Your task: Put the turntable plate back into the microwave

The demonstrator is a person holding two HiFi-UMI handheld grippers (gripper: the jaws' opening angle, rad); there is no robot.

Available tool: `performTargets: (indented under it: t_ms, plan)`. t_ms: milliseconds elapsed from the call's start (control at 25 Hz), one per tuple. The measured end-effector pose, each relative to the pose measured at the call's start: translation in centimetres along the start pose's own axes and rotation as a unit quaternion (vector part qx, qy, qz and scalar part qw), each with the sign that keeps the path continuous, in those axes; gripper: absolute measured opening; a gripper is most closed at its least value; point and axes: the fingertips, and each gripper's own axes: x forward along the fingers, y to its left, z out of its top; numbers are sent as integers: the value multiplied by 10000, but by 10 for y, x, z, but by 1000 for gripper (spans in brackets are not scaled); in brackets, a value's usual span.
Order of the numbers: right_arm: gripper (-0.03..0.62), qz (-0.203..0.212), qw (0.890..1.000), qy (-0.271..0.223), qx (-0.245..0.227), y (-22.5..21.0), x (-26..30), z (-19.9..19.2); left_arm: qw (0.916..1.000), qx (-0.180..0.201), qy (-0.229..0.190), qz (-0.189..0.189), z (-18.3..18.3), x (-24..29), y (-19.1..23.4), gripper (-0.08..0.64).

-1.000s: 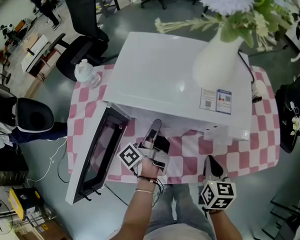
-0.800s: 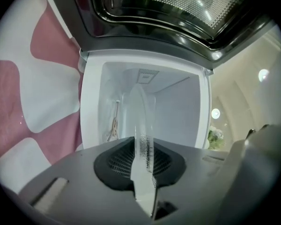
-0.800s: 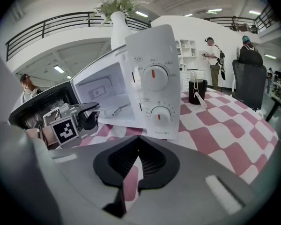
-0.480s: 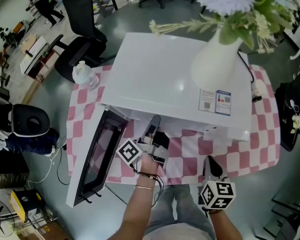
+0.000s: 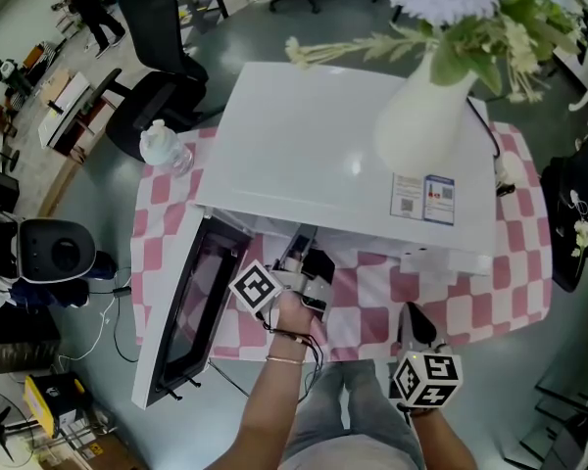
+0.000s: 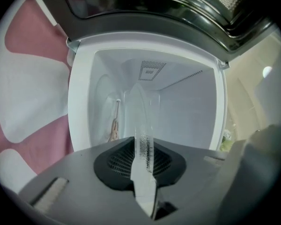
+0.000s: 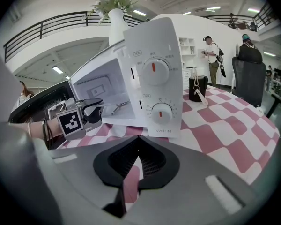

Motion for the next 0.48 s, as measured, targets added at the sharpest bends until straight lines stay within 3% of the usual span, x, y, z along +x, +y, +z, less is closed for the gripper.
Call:
performTargets:
  t_ms: [480]
  plan:
    - [9, -37, 10000, 35, 56, -4, 1, -1, 10000, -26, 26, 46, 3, 17, -2, 44]
